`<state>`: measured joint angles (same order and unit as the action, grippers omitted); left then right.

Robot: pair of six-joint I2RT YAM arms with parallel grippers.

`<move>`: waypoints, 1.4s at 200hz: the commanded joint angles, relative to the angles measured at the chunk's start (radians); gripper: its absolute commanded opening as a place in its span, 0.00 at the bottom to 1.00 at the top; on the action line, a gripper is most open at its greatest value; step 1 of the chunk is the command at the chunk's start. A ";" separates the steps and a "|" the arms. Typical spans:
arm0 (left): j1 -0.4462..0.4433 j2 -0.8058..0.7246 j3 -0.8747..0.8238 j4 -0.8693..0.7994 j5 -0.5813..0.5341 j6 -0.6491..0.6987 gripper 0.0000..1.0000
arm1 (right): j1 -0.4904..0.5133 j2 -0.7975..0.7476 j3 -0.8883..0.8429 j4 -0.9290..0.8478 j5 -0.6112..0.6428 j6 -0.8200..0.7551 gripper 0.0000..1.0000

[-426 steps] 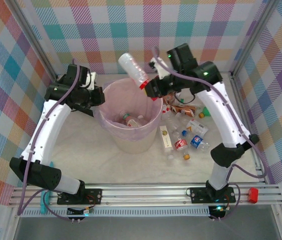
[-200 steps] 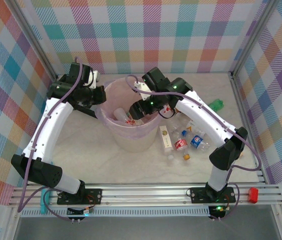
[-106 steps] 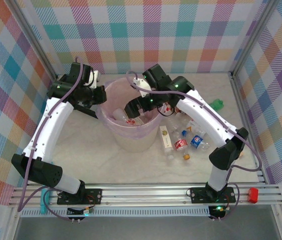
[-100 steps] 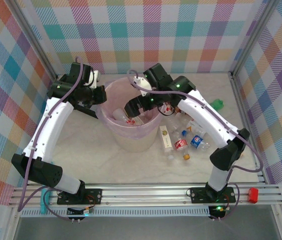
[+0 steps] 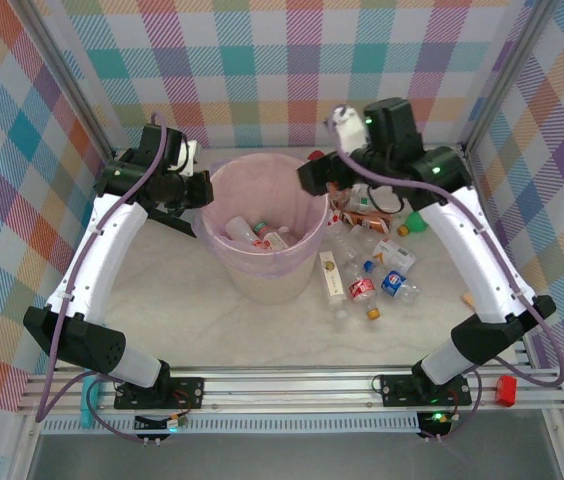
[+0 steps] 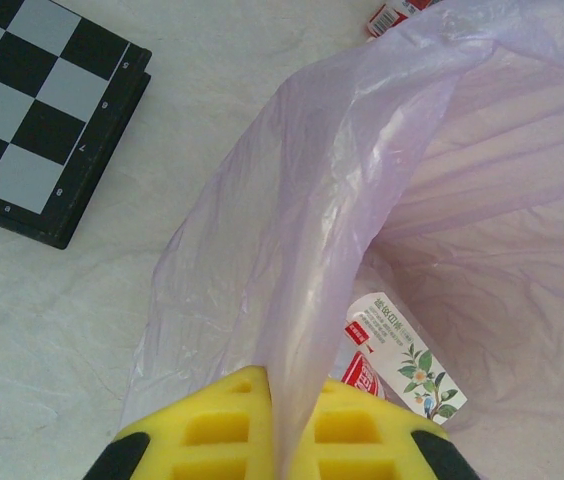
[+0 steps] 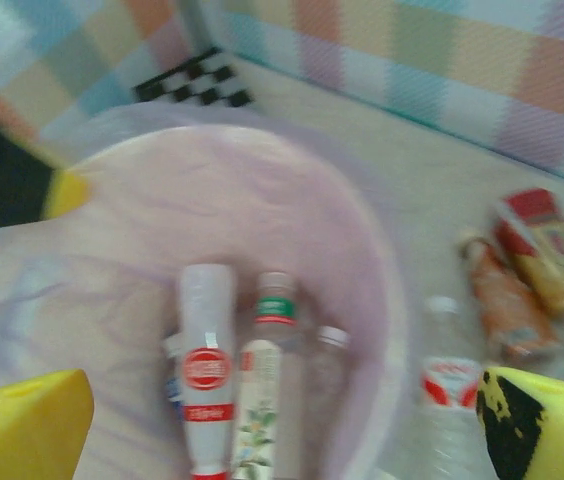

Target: Put the plastic bottles in the bin

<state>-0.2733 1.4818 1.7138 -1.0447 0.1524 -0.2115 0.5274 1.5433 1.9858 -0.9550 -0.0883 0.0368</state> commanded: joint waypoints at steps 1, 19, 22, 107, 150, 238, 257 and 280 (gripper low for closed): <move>0.015 -0.034 0.040 0.026 0.032 -0.009 0.00 | -0.091 -0.008 -0.050 0.037 0.048 0.011 0.97; 0.046 -0.039 0.040 0.017 0.047 -0.005 0.00 | -0.141 0.047 -0.054 0.049 0.047 -0.031 0.97; 0.052 -0.039 0.040 0.017 0.051 -0.003 0.00 | -0.150 0.058 -0.053 0.054 0.043 -0.037 0.96; 0.160 -0.094 0.012 -0.033 0.072 0.017 0.00 | -0.220 0.522 0.094 0.230 0.063 -0.127 0.91; 0.165 -0.099 -0.001 -0.036 0.081 0.020 0.00 | -0.242 0.790 0.308 0.237 0.144 -0.160 0.94; 0.167 -0.098 -0.020 -0.026 0.090 0.021 0.00 | -0.291 1.106 0.624 0.090 0.050 -0.105 0.99; 0.167 -0.098 -0.025 -0.020 0.093 0.018 0.00 | -0.291 1.107 0.607 0.069 0.021 -0.097 0.99; 0.167 -0.097 -0.027 -0.021 0.080 0.016 0.00 | -0.290 1.062 0.520 0.093 -0.017 -0.065 0.98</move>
<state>-0.1123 1.4250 1.6901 -1.1225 0.1669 -0.1745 0.2317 2.6484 2.5690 -0.8505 -0.0334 -0.0669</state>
